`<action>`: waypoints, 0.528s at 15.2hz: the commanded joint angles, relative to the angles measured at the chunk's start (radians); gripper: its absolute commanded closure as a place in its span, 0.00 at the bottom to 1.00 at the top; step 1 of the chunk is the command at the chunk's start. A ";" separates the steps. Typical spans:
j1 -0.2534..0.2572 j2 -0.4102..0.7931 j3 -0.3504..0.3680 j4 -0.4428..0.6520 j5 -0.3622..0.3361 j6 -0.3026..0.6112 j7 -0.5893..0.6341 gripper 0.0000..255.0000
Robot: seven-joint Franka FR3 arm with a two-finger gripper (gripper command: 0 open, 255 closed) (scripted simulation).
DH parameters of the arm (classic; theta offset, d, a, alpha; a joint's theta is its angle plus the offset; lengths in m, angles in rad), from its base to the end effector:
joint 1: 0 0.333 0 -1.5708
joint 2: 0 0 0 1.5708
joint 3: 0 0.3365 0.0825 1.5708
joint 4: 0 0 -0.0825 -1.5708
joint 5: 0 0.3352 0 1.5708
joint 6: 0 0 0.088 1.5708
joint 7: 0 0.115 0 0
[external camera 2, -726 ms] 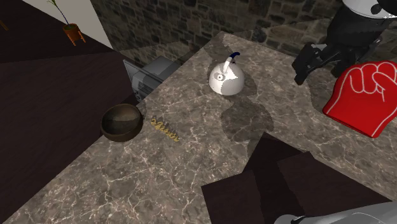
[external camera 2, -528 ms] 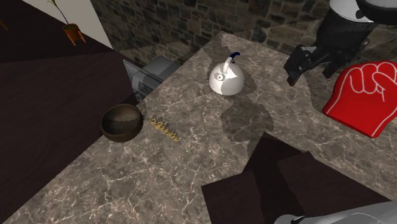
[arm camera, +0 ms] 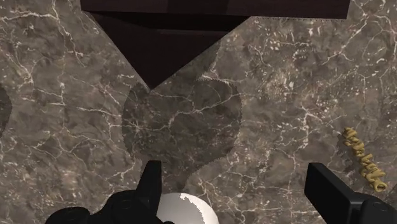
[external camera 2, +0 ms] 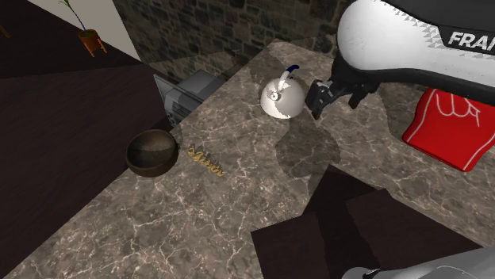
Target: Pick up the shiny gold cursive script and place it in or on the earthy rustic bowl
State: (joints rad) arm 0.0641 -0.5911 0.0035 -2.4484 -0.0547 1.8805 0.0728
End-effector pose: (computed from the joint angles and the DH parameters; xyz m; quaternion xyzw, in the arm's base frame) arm 0.3161 0.0171 0.5300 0.9996 0.0051 0.0135 0.0262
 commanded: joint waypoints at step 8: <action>0.074 0.239 0.087 -0.003 0.037 0.240 0.047 0.00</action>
State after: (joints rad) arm 0.1288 -0.3822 0.0772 -2.4592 -0.0214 2.0969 0.1107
